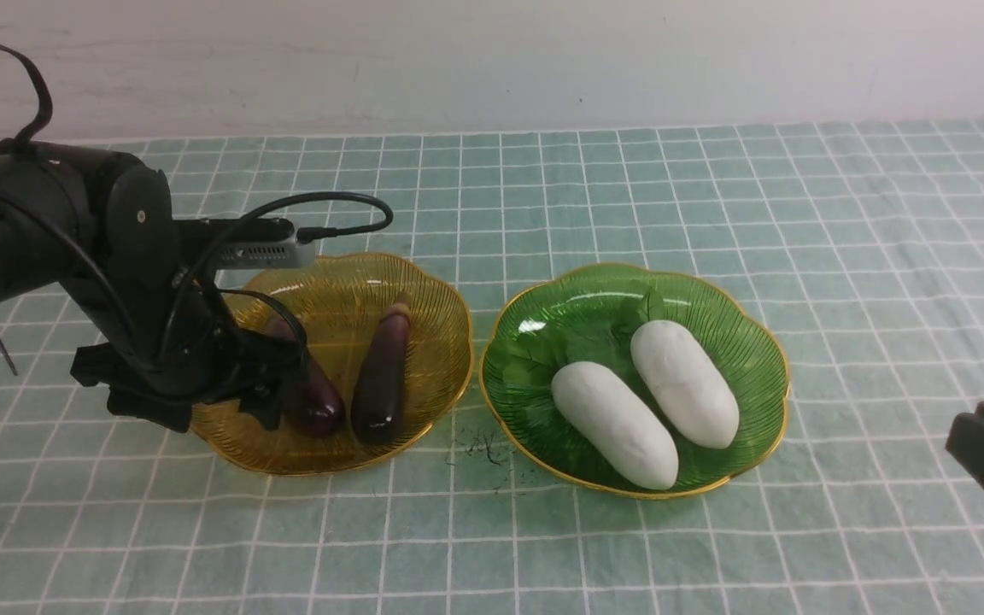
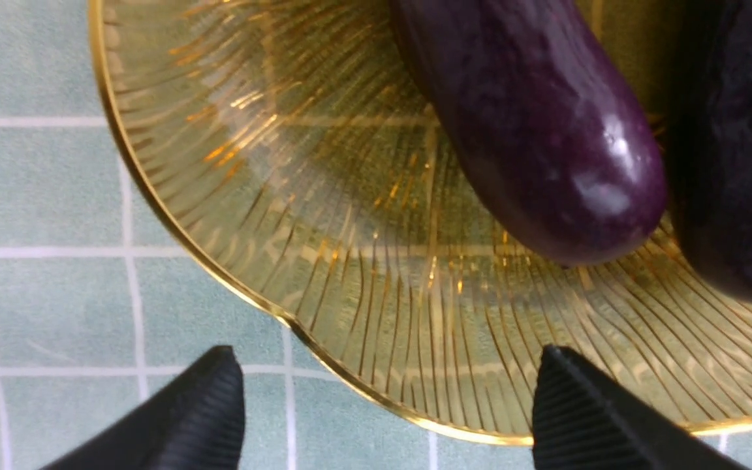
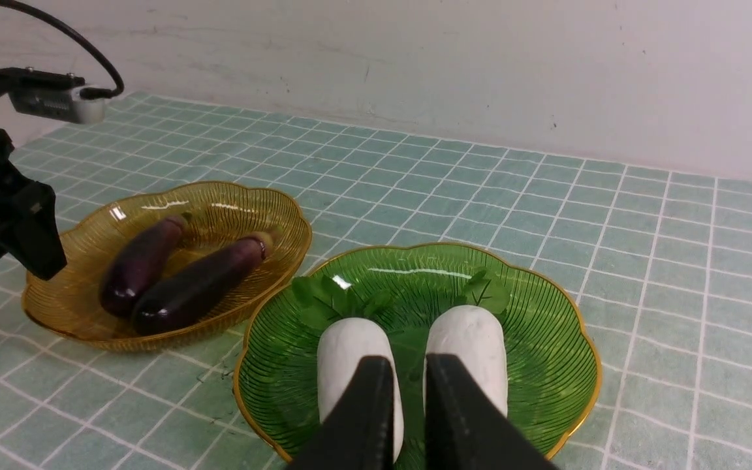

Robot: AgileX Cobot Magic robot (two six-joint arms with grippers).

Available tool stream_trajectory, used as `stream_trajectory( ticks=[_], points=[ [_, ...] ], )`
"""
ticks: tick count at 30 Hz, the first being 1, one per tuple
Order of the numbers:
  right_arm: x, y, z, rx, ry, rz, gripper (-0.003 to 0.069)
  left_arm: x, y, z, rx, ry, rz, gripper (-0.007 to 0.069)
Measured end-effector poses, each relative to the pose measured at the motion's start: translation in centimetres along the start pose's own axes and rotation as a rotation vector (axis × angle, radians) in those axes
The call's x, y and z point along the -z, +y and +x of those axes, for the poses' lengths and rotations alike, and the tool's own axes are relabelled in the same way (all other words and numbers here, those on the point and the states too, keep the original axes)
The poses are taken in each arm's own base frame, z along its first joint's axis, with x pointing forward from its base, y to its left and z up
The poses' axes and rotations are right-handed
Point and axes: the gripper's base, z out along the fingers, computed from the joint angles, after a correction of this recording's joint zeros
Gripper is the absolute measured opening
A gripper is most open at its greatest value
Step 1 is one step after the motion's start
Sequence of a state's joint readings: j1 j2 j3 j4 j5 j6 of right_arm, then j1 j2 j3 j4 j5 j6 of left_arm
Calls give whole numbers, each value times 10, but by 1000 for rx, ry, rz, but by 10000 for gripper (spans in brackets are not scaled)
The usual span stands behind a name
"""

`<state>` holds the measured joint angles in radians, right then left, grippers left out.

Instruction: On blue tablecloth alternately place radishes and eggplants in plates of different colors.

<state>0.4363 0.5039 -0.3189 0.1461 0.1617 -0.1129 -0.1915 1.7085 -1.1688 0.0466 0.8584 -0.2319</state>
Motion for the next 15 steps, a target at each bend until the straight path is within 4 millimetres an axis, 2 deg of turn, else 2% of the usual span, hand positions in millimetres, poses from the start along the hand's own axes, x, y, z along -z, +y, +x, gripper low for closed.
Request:
stream_trajectory(
  ticks=[15],
  points=[
    [3, 0, -1, 0, -16, 0, 64, 0, 0, 0, -6, -1, -5, 531]
  ],
)
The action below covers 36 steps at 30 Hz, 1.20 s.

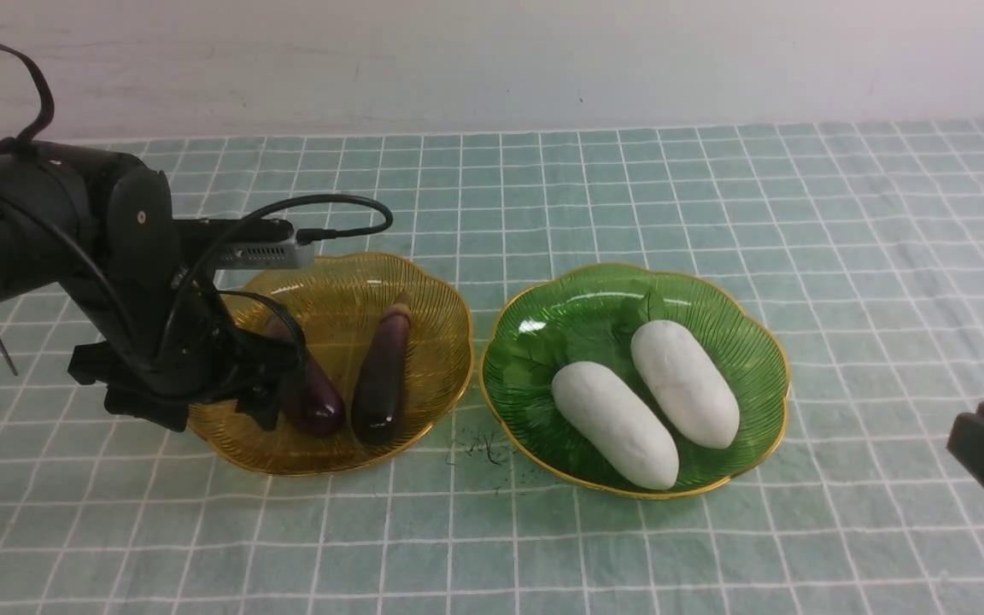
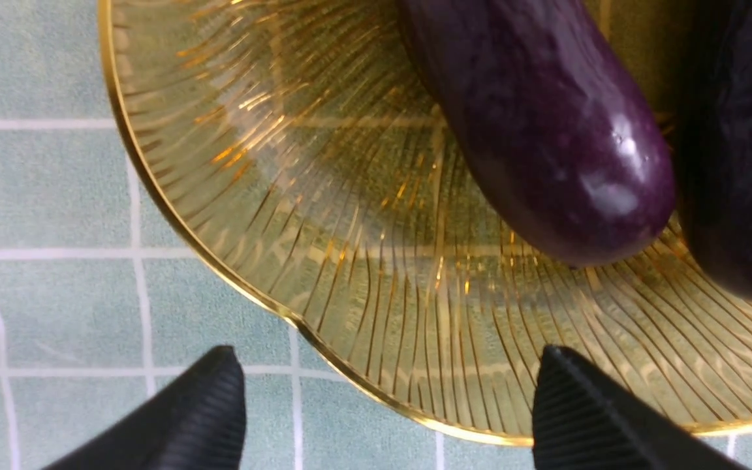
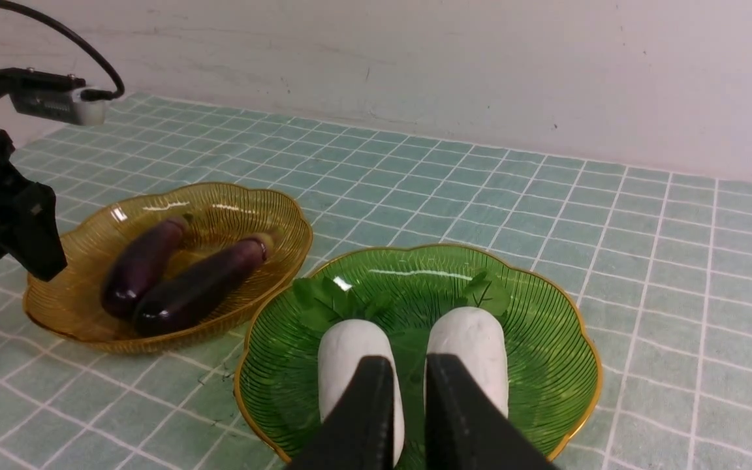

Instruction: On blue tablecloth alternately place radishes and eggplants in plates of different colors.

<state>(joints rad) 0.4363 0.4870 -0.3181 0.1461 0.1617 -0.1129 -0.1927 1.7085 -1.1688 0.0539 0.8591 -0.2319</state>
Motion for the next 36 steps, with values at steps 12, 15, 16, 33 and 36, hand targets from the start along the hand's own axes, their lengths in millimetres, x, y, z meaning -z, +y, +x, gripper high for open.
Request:
stream_trajectory(
  ticks=[12, 15, 16, 33, 36],
  points=[
    [33, -16, 42, -19, -105, 211, 64, 0, 0, 2, 2, 17, -4, 488],
    [39, -18, 64, -23, -116, 269, 64, 1, 1, 6, -10, 63, -19, 376],
    [40, -18, 65, -23, -117, 272, 64, 1, 2, 7, -18, 68, -25, 353],
    [43, -18, 104, -57, 43, 327, 64, 123, 18, 55, -63, -46, -27, -8],
    [43, -20, 104, -63, 43, 362, 64, 162, 25, 78, -86, -153, -12, -8]
  ],
)
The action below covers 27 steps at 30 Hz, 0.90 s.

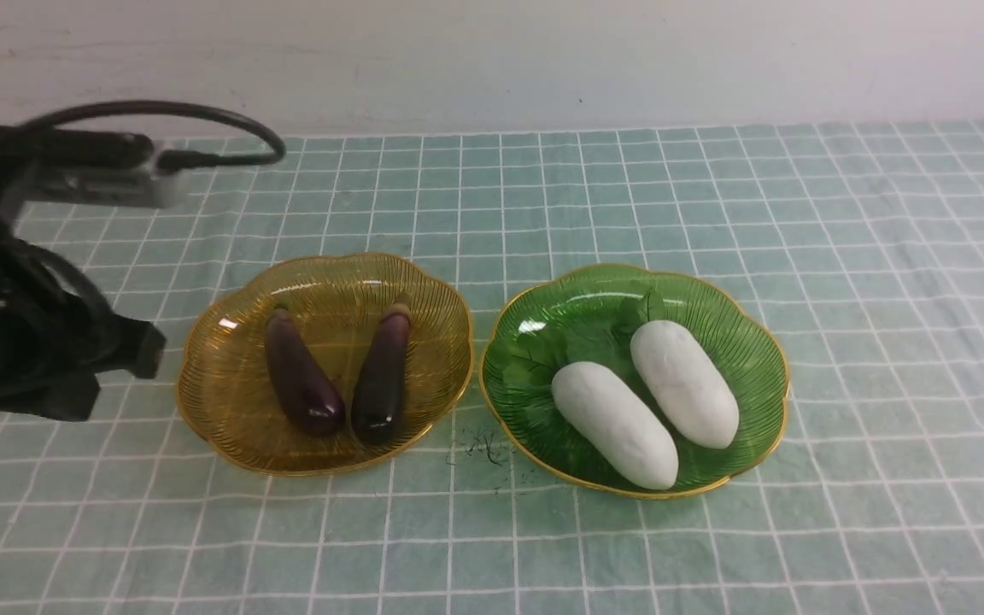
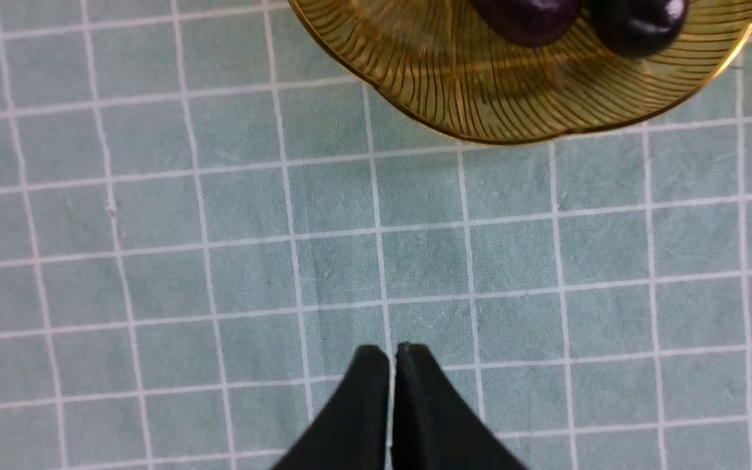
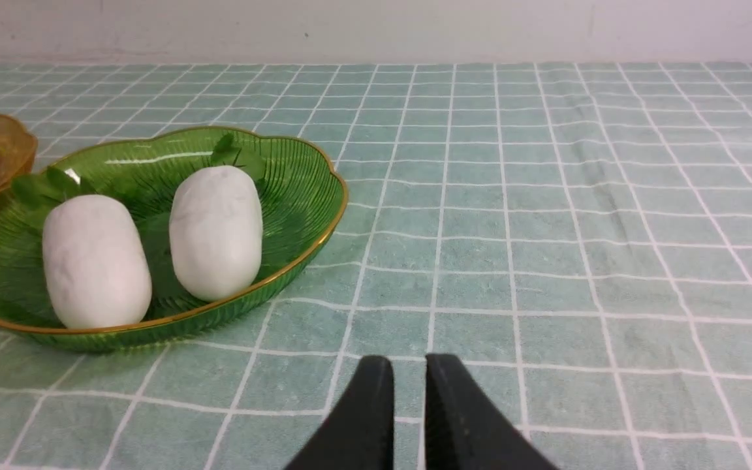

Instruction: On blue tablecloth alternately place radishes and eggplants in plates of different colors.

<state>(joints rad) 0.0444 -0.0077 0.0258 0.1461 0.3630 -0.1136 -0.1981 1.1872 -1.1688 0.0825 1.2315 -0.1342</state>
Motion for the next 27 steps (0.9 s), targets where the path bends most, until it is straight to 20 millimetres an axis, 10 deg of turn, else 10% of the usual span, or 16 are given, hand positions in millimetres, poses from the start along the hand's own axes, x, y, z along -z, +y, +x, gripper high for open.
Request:
stream_trajectory(
  ticks=[8, 15, 27],
  points=[
    [0, -1, 0, -5, 2, 26, 64, 57, 9, 77, 12, -237, 61, -8],
    [0, -1, 0, -4, 4, 26, 64, 44, 11, 132, 24, -630, 132, -8],
    [0, -1, 0, -4, 4, 26, 64, 7, 11, 158, 36, -1006, 172, -8]
  ],
)
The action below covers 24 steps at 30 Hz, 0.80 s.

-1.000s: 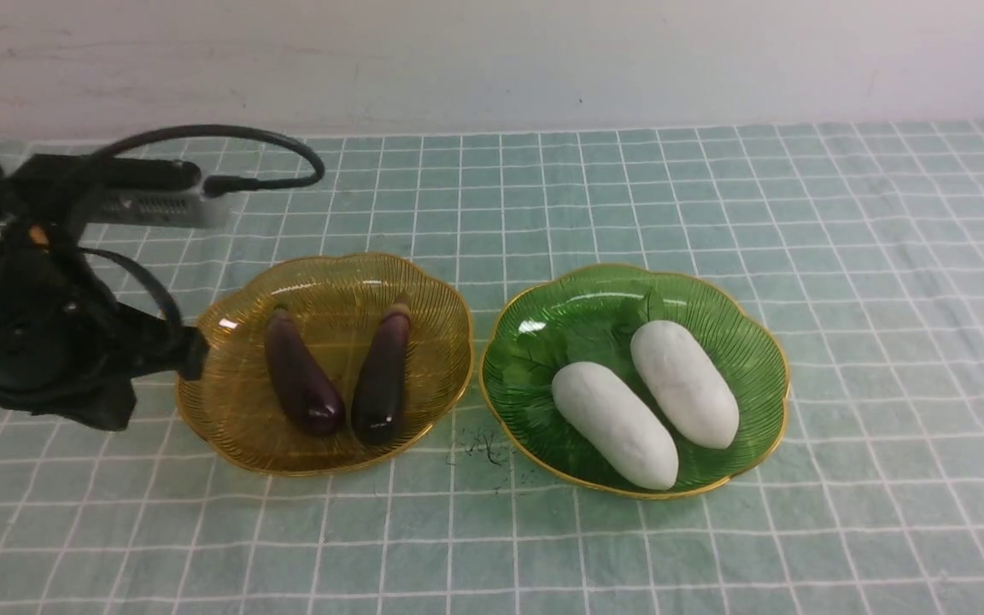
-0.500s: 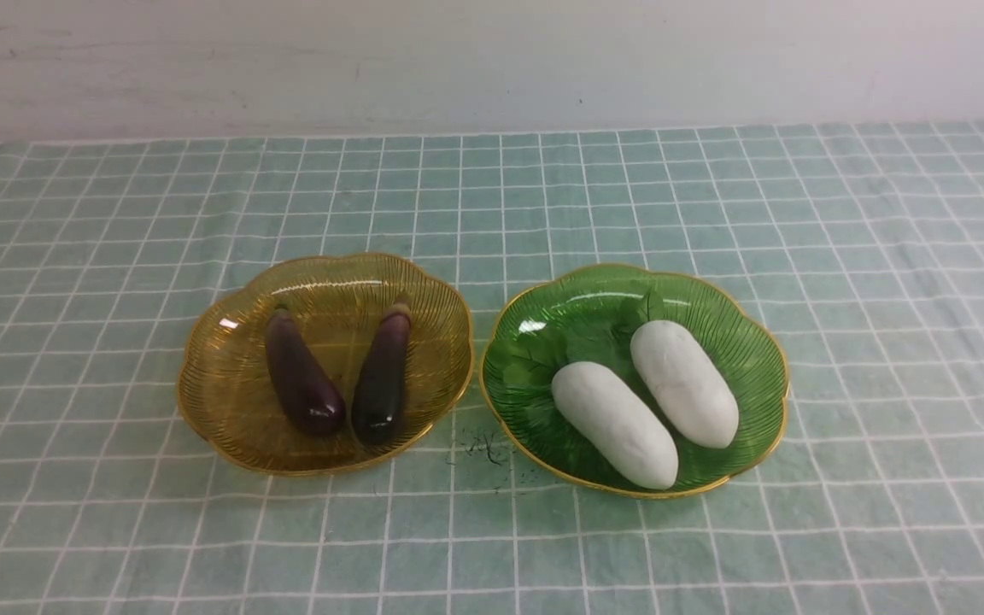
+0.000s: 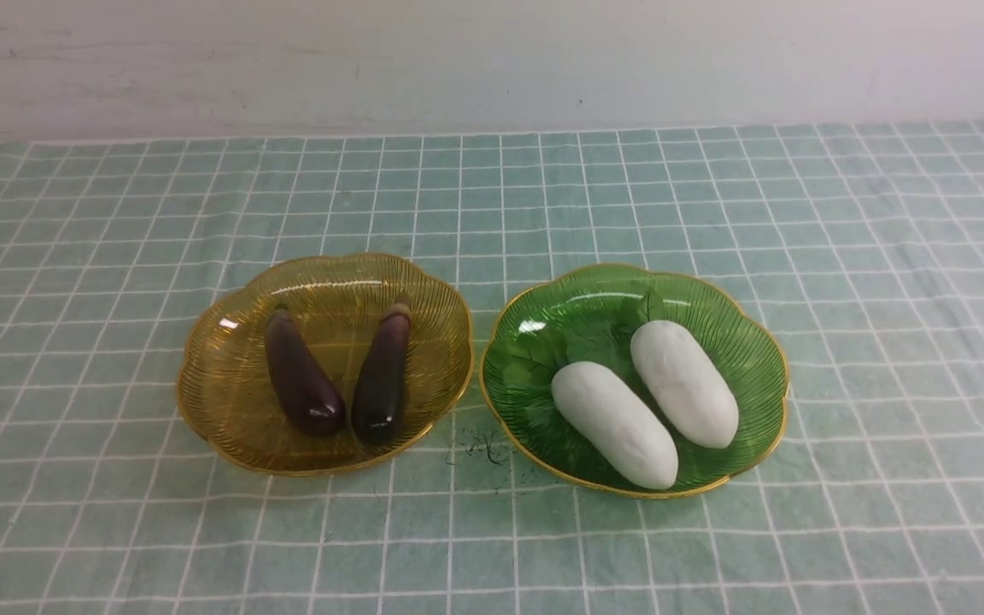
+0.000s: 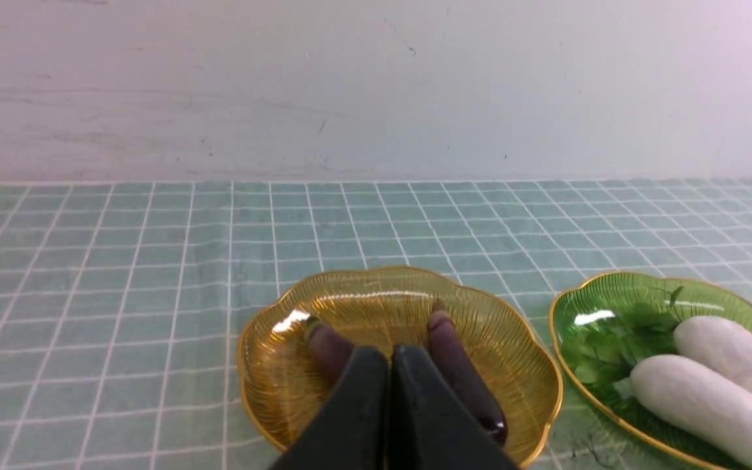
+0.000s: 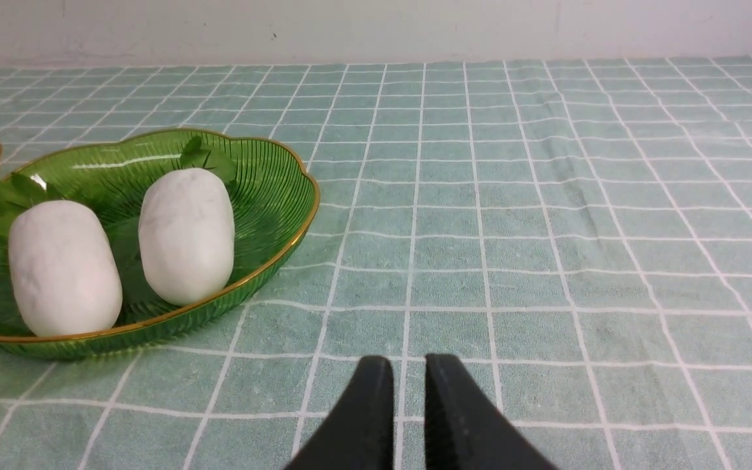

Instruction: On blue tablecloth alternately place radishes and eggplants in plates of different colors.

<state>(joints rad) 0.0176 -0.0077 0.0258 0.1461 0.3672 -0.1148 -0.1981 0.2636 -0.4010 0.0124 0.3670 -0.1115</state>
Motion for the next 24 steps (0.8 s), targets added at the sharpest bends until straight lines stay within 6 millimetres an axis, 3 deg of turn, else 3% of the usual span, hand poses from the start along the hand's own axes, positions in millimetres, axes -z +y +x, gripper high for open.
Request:
stream_trajectory(
  ticks=[13, 18, 24],
  points=[
    [0, 0, 0, 0, 0, 0, 64, -7, 4, 29, -36, 110, -20, -8],
    [0, 0, 0, 0, 0, 0, 64, -8, 7, 60, -45, 170, -28, -8],
    [0, 0, 0, 0, 0, 0, 64, 2, 14, 95, -35, 118, -76, -8]
  ],
)
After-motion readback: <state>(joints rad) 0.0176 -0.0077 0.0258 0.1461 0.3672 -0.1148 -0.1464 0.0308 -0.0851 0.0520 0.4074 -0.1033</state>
